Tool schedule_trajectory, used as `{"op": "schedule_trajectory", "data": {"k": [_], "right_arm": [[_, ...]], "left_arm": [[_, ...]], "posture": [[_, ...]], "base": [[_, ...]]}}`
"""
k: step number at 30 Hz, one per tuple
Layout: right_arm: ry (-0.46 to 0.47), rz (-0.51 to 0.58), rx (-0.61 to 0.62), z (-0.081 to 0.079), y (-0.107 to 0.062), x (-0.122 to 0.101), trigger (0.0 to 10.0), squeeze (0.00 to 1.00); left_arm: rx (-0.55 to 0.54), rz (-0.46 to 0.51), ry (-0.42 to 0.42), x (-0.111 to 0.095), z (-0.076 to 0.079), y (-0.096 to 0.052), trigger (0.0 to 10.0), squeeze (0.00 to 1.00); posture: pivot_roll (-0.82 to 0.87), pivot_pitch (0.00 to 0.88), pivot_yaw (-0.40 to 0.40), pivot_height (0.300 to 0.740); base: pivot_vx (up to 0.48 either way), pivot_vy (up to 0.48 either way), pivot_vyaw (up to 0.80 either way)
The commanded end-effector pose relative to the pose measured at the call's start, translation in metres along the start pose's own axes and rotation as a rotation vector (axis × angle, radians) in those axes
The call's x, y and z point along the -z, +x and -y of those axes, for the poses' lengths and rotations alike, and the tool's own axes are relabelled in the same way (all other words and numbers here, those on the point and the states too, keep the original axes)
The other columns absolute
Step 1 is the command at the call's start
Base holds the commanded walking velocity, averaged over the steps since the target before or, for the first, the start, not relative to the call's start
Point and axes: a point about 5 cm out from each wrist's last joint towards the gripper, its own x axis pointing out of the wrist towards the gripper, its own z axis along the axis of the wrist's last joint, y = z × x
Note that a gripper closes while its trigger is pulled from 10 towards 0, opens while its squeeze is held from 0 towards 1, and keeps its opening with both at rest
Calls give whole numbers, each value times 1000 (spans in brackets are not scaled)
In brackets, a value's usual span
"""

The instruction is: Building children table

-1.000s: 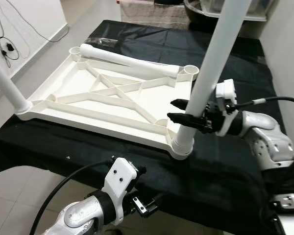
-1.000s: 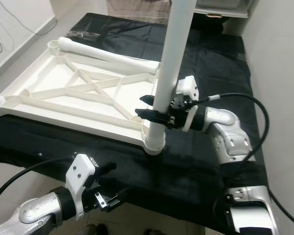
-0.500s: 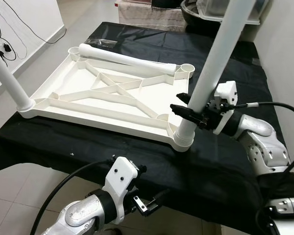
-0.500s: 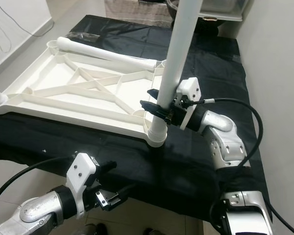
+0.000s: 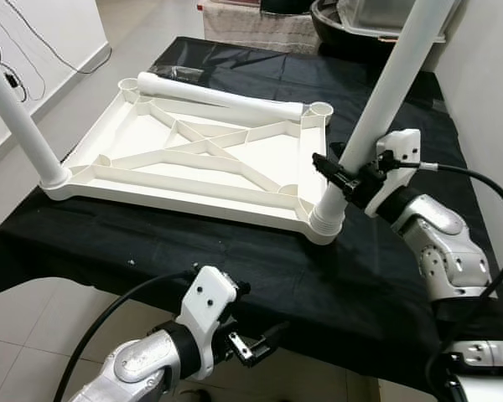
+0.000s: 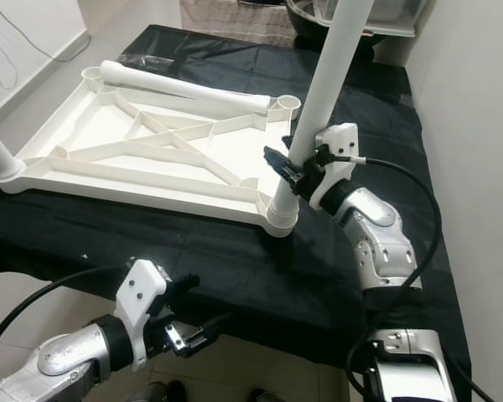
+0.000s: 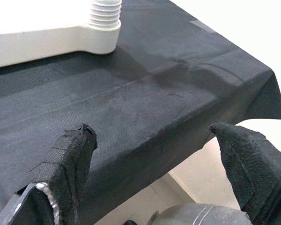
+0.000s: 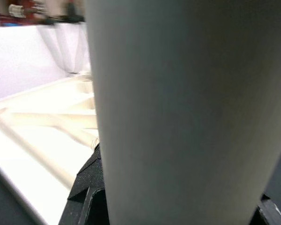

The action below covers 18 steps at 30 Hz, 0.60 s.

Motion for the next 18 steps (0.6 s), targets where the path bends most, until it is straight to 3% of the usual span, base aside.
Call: {"op": "schedule_trajectory", "data": {"k": [1, 2, 3, 6, 7, 8, 11, 13, 18], "right_arm": [[64, -215, 223, 19, -18, 50, 10000, 0], [64, -215, 223, 19, -18, 50, 10000, 0], [81, -191, 378, 24, -21, 50, 10000, 0], [86, -185, 483, 26, -23, 50, 10000, 0], [88, -179, 605, 27, -27, 50, 10000, 0], [88, -179, 605, 27, -27, 50, 10000, 0], [58, -166, 855, 22, -32, 47, 10000, 0], [58, -166, 855, 22, -32, 47, 10000, 0], [3, -159, 1023, -3, -18, 39, 10000, 0]], "left_arm": [[6, -6, -14, 3, 2, 1, 10000, 0], [6, -6, -14, 3, 2, 1, 10000, 0], [-2, 4, -8, 2, 0, 3, 10000, 0], [-6, 9, -5, 1, -1, 4, 10000, 0], [-9, 12, -3, 1, -2, 6, 10000, 0], [-9, 12, -3, 1, -2, 6, 10000, 0], [-7, 19, 1, 1, -4, 10, 10000, 0], [-7, 19, 1, 1, -4, 10, 10000, 0], [-1, 34, 10, 0, -4, 16, 10000, 0]], "posture": [[141, 204, -52, 740], [141, 204, -52, 740], [138, 199, -51, 740], [135, 196, -50, 740], [133, 193, -49, 740], [133, 193, -49, 740], [128, 176, -45, 740], [128, 176, -45, 740], [124, 152, -49, 740]], "base": [[0, 0, 0], [0, 0, 0], [0, 0, 0], [0, 0, 0], [0, 0, 0], [0, 0, 0], [0, 0, 0], [0, 0, 0], [0, 0, 0]]}}
